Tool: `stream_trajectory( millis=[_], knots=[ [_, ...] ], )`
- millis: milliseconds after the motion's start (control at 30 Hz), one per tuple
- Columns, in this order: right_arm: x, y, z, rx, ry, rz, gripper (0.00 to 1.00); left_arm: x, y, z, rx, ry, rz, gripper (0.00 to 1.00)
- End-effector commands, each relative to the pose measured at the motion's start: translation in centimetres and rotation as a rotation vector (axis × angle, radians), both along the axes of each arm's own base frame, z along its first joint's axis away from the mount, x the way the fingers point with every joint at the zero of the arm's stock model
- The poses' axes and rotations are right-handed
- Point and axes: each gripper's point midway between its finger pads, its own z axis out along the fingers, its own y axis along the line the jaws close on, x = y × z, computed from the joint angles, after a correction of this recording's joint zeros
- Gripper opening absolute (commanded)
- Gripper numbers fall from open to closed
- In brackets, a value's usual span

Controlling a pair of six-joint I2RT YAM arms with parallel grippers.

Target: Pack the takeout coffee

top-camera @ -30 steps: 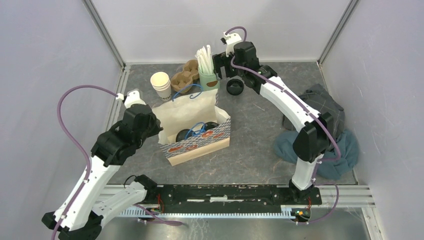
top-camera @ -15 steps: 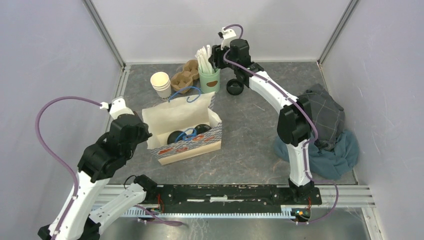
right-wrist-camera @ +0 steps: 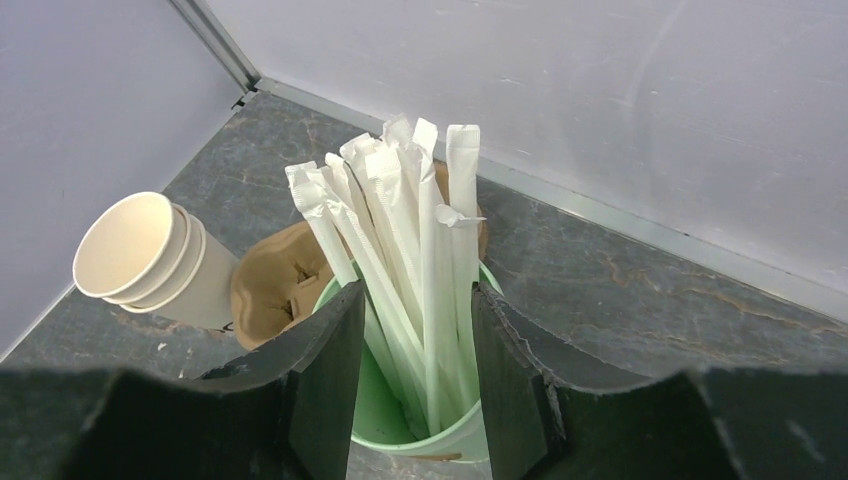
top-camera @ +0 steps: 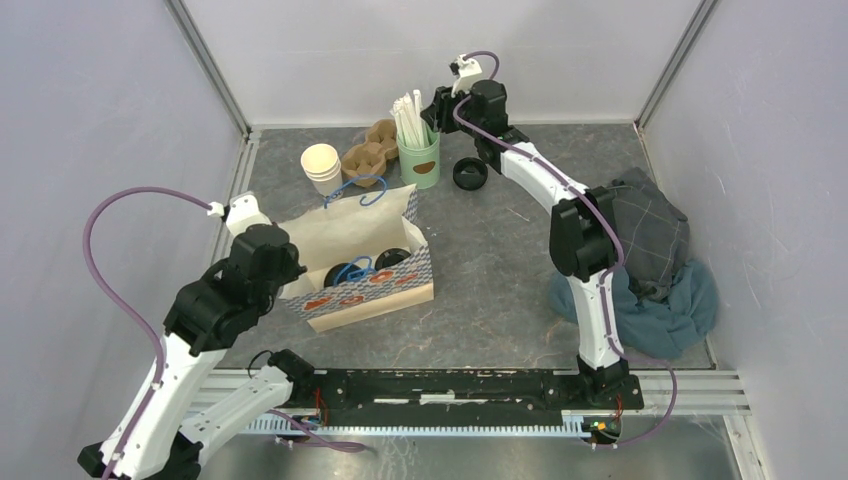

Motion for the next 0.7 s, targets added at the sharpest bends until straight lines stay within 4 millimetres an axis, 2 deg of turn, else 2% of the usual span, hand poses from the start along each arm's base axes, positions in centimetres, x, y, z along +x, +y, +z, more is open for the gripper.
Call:
stream_trajectory(
  millis=[0, 300, 533, 667],
  knots=[
    [0.9, 1.2, 2.8, 0.095, -0.085, 0.037, 0.50, 0.1, 0.3, 0.3, -0.012, -0.017, 0.033, 0.02],
    [2.7, 1.4, 1.7, 0.117, -0.086, 0.015, 0.48, 0.9, -1.0, -0.3, -0.016, 0.011, -0.003, 0.02],
    [3.1, 1.8, 0.5, 0.128, -0.077, 0.024, 0.44, 1.0, -0.9, -0.4, -0.019, 0.007, 0.001, 0.02],
    [3.2, 2.2, 0.7, 0.153, -0.083, 0.042, 0.42, 1.0, -0.9, -0.4, -0.019, 0.007, 0.001, 0.02]
  ],
)
